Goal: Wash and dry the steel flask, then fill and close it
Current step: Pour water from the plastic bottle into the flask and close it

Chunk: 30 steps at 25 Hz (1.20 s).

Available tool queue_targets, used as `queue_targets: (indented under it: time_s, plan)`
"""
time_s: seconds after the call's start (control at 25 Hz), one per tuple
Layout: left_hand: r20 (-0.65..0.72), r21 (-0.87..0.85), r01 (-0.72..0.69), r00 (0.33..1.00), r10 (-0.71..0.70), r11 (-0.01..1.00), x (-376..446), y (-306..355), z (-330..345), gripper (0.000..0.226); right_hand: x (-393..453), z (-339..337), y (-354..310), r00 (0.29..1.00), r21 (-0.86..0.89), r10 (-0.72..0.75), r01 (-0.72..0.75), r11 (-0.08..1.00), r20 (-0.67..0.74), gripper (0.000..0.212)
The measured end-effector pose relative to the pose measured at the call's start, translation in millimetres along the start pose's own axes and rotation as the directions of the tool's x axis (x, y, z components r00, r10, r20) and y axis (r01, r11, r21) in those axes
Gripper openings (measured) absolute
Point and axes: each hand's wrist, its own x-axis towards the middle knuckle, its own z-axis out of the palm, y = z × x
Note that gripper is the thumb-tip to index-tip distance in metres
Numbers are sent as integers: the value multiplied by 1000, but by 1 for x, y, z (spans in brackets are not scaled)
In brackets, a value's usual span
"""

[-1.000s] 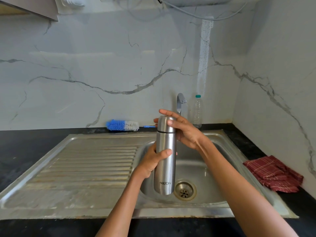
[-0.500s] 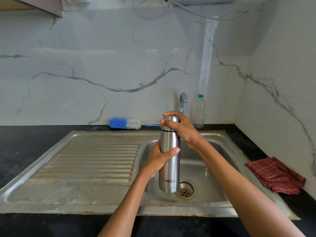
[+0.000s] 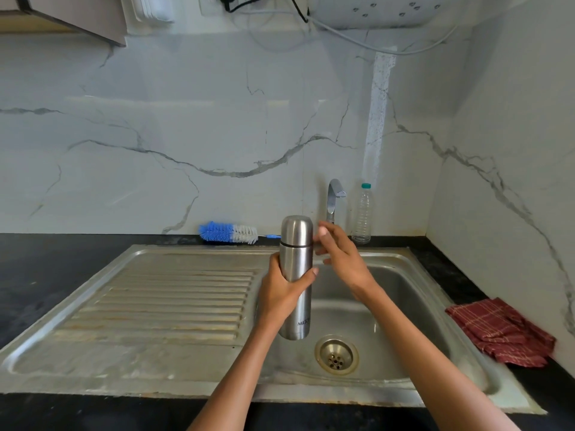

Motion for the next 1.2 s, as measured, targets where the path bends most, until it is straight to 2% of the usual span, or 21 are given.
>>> queue_targets:
  time_s: [0.08, 0.16, 0.28, 0.4, 0.6, 0.88, 0.96, 1.04, 1.12, 1.2]
  plan:
    - [-66, -76, 19, 998, -24, 997, 6, -5, -7, 58, -7, 3, 29, 999, -57, 41, -42, 998, -24, 37]
    - [-105, -216, 38, 993, -62, 976, 13, -8, -15, 56, -13, 10, 55, 993, -117, 109, -103, 988, 44, 26]
    - [-101, -383, 63, 989, -109, 921, 19, -12, -24, 51, -16, 26, 67, 970, -182, 152, -117, 976, 191, 37]
    - [-34, -480, 74, 994, -103, 874, 21, -15, -28, 53, -21, 40, 64, 956, -165, 127, -85, 983, 266, 60]
    - [133, -601, 101, 991, -25, 793, 19, -15, -24, 63, -32, 43, 65, 982, -342, 22, 44, 939, 187, 87]
    - [184, -543, 120, 983, -22, 831, -3, -4, -30, 57, -36, 52, 49, 983, -328, -51, 108, 939, 178, 89]
    - [211, -557, 123, 978, -4, 821, -6, -1, -46, 64, -34, 63, 45, 982, -289, -49, 101, 952, 181, 91]
    - [211, -612, 108, 977, 30, 783, -7, 7, -71, 79, -34, 83, 34, 985, -172, -52, 81, 982, 166, 88]
    - [109, -663, 74, 994, -2, 745, -8, 15, -100, 85, -33, 109, 20, 992, 31, -56, 53, 998, 111, 78]
    - [-59, -607, 15, 996, -64, 795, -11, 13, -131, 73, -32, 136, 1, 998, 192, -39, 28, 981, 53, 68]
